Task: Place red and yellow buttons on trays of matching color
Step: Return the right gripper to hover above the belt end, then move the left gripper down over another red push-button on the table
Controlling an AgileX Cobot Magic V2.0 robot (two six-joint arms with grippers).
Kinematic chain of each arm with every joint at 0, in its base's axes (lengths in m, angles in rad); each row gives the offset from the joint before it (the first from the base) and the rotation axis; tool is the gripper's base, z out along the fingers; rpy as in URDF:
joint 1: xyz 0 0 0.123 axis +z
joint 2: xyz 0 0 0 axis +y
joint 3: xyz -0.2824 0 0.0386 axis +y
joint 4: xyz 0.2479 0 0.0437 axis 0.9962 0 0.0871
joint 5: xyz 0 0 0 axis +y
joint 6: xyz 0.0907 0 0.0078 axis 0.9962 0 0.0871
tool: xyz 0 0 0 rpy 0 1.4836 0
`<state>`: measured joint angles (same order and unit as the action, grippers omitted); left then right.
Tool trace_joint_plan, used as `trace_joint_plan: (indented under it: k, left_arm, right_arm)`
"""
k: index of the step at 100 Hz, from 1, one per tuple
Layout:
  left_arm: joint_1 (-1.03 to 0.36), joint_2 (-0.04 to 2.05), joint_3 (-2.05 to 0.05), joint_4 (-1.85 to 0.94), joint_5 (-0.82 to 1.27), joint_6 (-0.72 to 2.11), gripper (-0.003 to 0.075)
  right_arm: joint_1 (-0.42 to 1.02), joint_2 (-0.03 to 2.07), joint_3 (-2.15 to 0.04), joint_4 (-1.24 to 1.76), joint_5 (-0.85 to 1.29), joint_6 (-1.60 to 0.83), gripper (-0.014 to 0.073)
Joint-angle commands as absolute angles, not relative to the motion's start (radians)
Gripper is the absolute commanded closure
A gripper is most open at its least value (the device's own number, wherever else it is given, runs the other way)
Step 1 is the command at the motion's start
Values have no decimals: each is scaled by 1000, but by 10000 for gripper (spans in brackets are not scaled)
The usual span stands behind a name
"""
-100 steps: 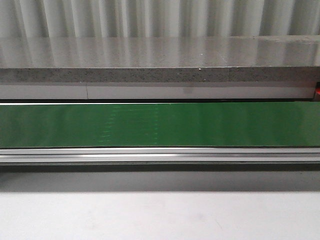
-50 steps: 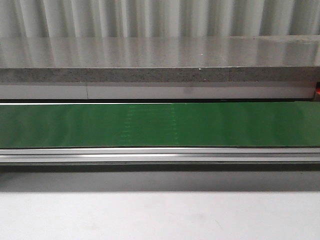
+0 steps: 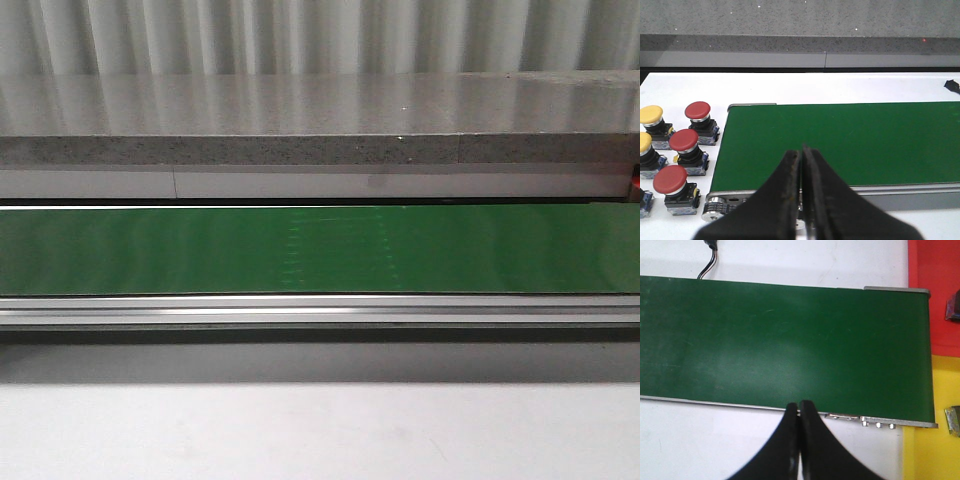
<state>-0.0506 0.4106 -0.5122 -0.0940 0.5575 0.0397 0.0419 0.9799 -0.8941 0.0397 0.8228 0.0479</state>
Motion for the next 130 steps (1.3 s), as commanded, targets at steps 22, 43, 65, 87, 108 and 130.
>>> trace_joint_plan:
  k: [22, 43, 65, 87, 108, 130]
  left_arm:
    - [-59, 415, -538, -98, 480, 44, 153]
    - [-59, 415, -538, -98, 459, 26, 111]
    - [-11, 474, -561, 36, 405, -280, 111]
    - [139, 685, -583, 69, 393, -430, 111]
    - [298, 907, -583, 38, 362, -435, 111]
    - [373, 1067, -615, 0, 309, -435, 111]
  right_arm:
    - [44, 963, -919, 38, 781, 38, 661]
    - [44, 963, -919, 38, 781, 38, 661]
    - [44, 963, -919, 38, 781, 38, 661]
    - [44, 963, -919, 38, 781, 38, 661]
    - [44, 963, -919, 38, 781, 38, 661]
    - [44, 963, -919, 38, 781, 38, 661]
